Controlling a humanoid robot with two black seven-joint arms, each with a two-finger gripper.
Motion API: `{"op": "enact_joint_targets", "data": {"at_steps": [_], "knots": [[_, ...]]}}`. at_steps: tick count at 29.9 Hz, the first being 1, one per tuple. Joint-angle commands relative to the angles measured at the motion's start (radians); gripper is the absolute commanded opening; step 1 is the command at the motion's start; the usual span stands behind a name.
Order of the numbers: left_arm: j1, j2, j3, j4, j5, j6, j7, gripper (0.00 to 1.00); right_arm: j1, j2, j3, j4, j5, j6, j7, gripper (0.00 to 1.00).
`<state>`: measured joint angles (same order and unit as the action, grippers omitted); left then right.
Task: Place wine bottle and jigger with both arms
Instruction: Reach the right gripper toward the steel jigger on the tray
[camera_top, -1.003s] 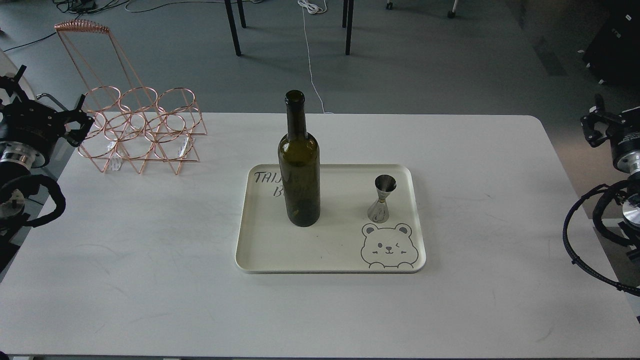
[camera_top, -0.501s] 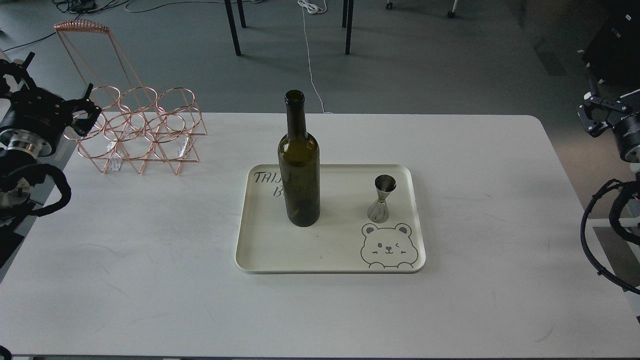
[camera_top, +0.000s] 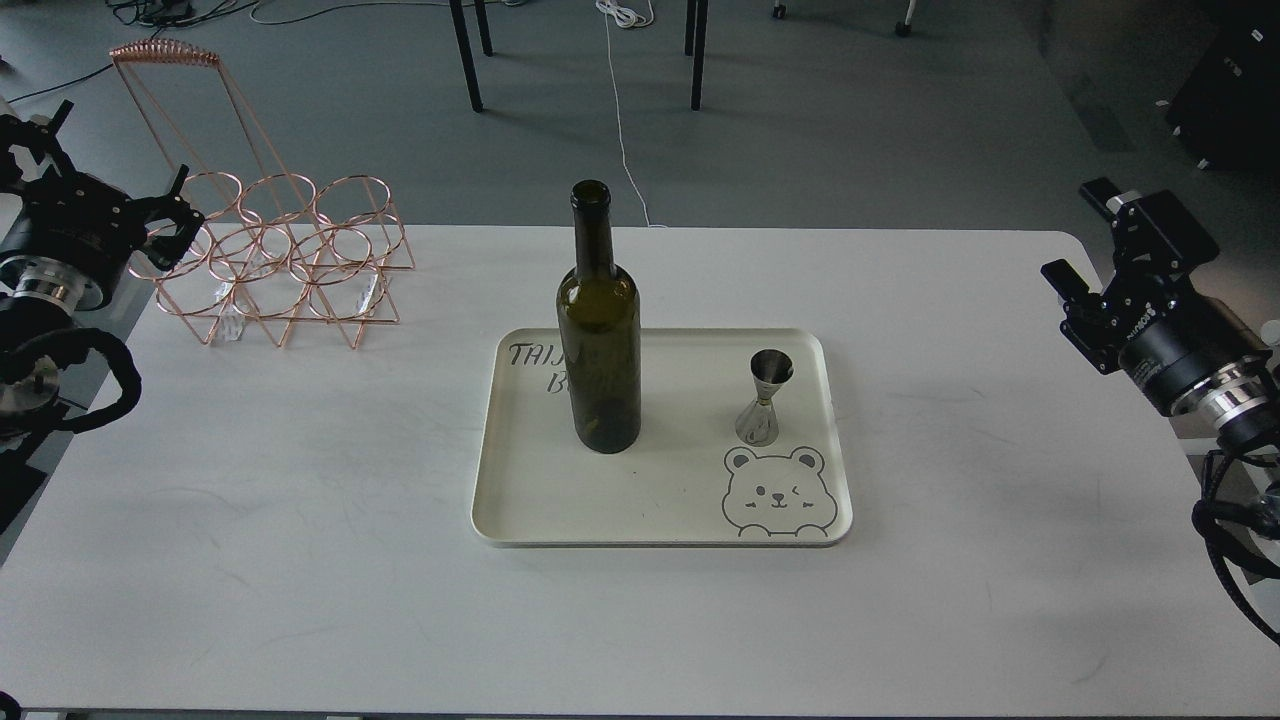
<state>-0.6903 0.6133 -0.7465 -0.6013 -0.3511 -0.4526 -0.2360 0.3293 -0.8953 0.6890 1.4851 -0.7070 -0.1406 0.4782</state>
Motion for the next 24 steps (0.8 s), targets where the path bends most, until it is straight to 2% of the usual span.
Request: {"op": "enact_joint_targets", "data": {"at_steps": [1, 10, 15, 21, 24], "knots": [[0.0, 0.003, -0.002, 0.0, 0.0, 0.0, 0.0, 0.99, -0.018, -0.001, -0.068, 0.046, -0.28, -0.092, 0.003, 0.99], [0.0, 0.002, -0.005, 0.0, 0.001, 0.0, 0.0, 0.99, 0.033, 0.009, -0.233, 0.024, -0.71, -0.2, 0.011, 0.98], [0.0, 0.003, -0.007, 0.0, 0.0, 0.0, -0.002, 0.99, 0.131, 0.036, -0.347, -0.087, -0.819, -0.235, 0.011, 0.97], [0.0, 0.019, -0.008, 0.0, 0.0, 0.0, -0.002, 0.99, 0.27, 0.131, -0.471, -0.281, -0.925, -0.272, 0.011, 0.92], [0.0, 0.031, -0.008, 0.0, 0.0, 0.0, -0.002, 0.99, 0.329, 0.203, -0.545, -0.382, -0.944, -0.313, 0.011, 0.84]]}}
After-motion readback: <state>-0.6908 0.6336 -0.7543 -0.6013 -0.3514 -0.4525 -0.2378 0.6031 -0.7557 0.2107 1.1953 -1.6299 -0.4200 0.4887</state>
